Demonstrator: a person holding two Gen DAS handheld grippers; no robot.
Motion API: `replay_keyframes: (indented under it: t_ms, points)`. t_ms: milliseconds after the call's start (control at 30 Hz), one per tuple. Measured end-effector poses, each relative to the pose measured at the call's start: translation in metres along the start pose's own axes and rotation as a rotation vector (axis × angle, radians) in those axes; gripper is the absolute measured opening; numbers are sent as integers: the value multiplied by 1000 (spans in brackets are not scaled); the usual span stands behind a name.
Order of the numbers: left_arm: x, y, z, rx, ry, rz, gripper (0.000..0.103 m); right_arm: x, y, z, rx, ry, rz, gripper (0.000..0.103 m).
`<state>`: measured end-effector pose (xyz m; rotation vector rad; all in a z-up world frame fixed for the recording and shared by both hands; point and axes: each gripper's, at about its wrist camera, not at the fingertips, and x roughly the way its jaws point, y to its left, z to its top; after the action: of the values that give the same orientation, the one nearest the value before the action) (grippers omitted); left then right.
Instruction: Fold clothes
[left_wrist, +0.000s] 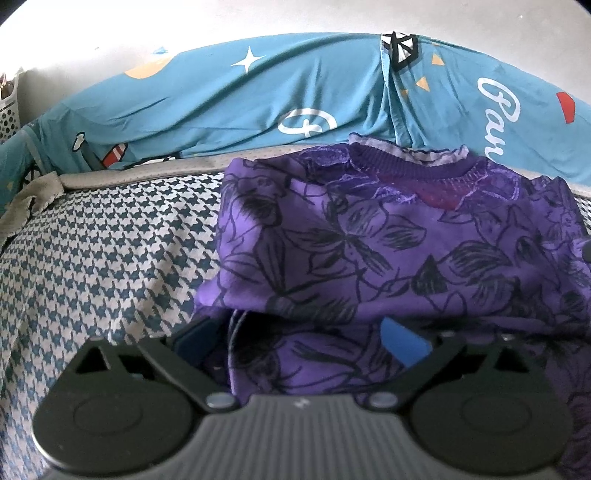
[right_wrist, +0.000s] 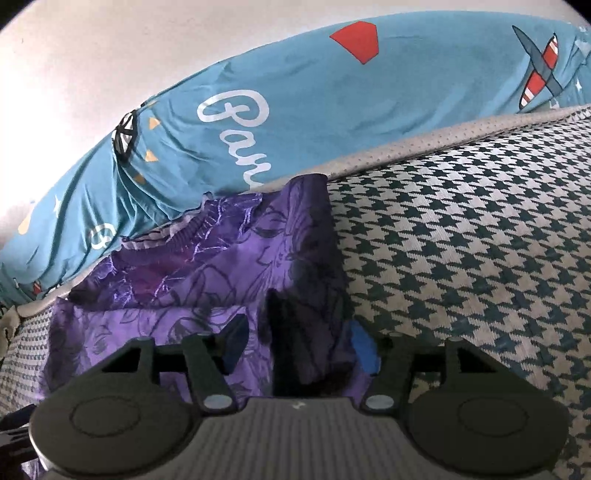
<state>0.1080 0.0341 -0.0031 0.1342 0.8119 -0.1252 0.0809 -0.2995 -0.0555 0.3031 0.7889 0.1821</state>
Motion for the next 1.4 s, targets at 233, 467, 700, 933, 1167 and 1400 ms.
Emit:
replay_keyframes:
  t_ms: [233,467,700,933,1167,1400]
  points:
    - [4,1,0,-4,18,8,103,8,2,0,-17,13,-19,66]
    - [14,0,-3,9,78,1,103,13,3,-1,-29,10,-31,67]
    - [21,2,-6,-3,101,-13,103,14,8,-4,-70,-3,-44,59]
    - [19,6,-5,-29,96,-22,103,12,16,-4,-114,-6,-17,26]
    - [5,14,3,-80,17,-33,103,-2,28,-4,-150,-57,-22,21]
    - [7,18,4,-90,25,-9,103,5,18,-2,-82,-28,-29,35]
